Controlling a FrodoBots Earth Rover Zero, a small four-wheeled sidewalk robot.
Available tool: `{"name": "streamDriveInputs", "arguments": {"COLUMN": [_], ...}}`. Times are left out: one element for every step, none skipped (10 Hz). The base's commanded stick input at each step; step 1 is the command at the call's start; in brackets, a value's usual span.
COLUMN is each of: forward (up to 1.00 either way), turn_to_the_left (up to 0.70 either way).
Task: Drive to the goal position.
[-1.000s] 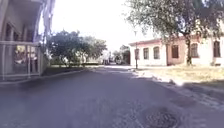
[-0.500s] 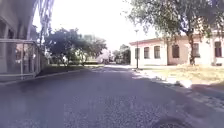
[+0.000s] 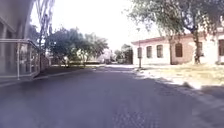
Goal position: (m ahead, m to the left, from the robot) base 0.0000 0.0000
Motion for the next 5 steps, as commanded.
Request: {"name": "streamDriveInputs", "arguments": {"forward": [0.70, 0.70, 0.70, 0.70, 0.70], "turn_to_the_left": [0.14, 0.14, 0.14, 0.14, 0.14]}}
